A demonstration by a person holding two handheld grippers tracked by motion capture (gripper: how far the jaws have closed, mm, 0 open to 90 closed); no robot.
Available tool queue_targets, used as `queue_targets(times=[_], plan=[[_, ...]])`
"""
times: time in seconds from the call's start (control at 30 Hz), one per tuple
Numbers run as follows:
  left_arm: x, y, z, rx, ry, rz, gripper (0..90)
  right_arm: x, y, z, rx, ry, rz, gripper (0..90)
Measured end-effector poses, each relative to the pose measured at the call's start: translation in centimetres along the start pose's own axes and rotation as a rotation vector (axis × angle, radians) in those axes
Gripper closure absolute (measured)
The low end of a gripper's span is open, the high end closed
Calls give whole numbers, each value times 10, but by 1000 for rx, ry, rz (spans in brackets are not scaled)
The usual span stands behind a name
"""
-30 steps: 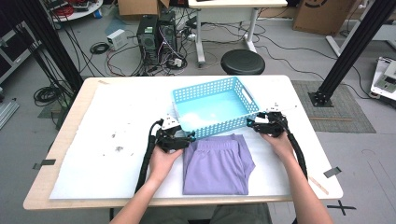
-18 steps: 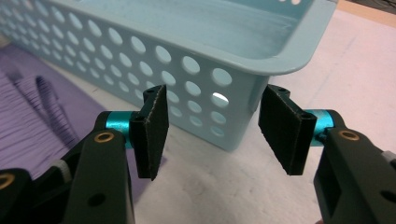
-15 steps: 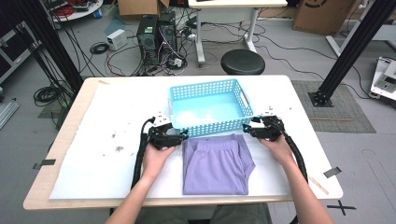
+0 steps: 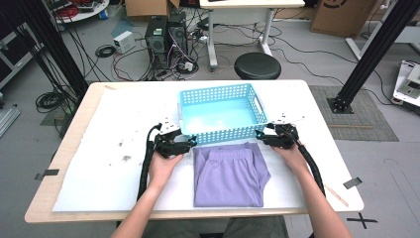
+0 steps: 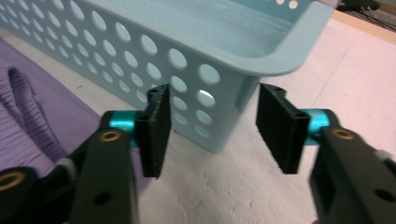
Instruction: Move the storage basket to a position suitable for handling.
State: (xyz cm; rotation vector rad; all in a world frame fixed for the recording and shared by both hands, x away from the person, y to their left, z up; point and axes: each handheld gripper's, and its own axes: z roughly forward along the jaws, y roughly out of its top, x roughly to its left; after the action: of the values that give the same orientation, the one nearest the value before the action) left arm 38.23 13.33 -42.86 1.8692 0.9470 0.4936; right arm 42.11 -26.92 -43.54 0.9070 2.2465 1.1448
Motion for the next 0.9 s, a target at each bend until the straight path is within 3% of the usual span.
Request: queue_targets(times=[0.03, 0.07, 0.2, 0.9], plan=[[1, 1, 0, -5, 6, 1, 369, 2, 0, -3, 23, -1, 38, 522], [1, 3, 1, -1, 7, -3, 372, 2, 0, -5, 26, 8, 45, 528], [1, 5, 3, -39, 7, 9, 403, 5, -1, -13, 28, -1, 36, 552], [-6, 11, 10, -21, -15, 30, 405, 10, -13, -31, 44, -3, 32, 571]])
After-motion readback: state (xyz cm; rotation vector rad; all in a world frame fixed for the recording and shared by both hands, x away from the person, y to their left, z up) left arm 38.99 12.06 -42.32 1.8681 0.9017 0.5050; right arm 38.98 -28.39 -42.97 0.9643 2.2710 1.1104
